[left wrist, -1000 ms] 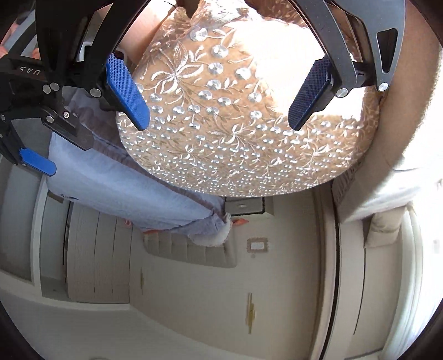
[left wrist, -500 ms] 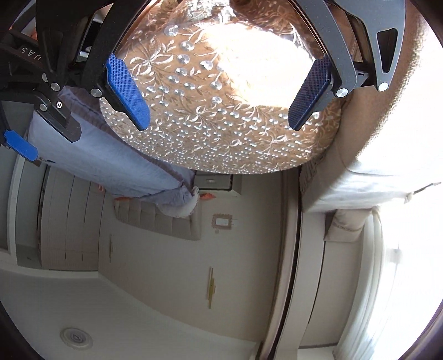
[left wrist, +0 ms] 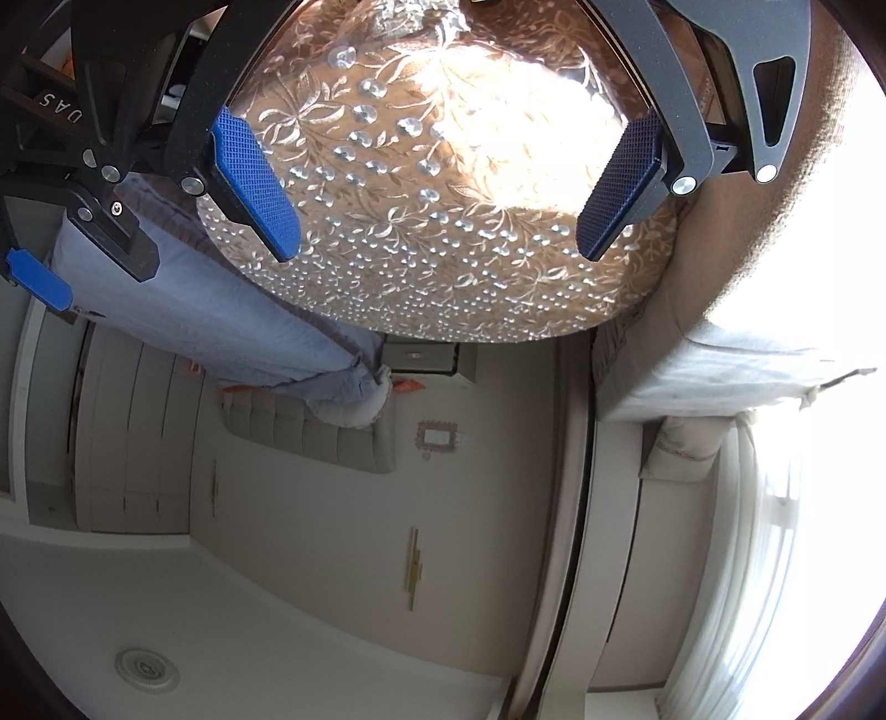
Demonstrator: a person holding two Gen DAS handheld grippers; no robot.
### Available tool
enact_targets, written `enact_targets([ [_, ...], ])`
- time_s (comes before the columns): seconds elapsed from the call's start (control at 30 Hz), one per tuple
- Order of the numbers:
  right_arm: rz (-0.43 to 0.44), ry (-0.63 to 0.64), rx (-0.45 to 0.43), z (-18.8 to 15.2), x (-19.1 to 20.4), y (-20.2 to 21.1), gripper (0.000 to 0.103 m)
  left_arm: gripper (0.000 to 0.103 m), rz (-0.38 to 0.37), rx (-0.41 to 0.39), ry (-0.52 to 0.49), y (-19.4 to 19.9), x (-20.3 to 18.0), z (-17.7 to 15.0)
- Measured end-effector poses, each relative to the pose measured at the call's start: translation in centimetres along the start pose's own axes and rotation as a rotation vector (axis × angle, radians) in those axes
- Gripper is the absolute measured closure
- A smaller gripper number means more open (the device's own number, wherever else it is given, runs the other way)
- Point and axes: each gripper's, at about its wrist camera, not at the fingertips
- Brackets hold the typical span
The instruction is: Collect trash
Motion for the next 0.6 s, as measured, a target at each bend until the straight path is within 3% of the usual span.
enact_targets([
  [0.6, 0.008, -0.008, 0.018, -0.12, 0.55, -0.32, 0.004, 0.005, 0.044, -0.020, -0.044, 0.15, -0.17, 0.31],
])
Point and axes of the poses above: each gripper's, at about its wrist camera, not at the fingertips, and y roughly against the way its jaws point, x to its left, z to its top, and after that the axes turned 13 degrees about -x, right-handed
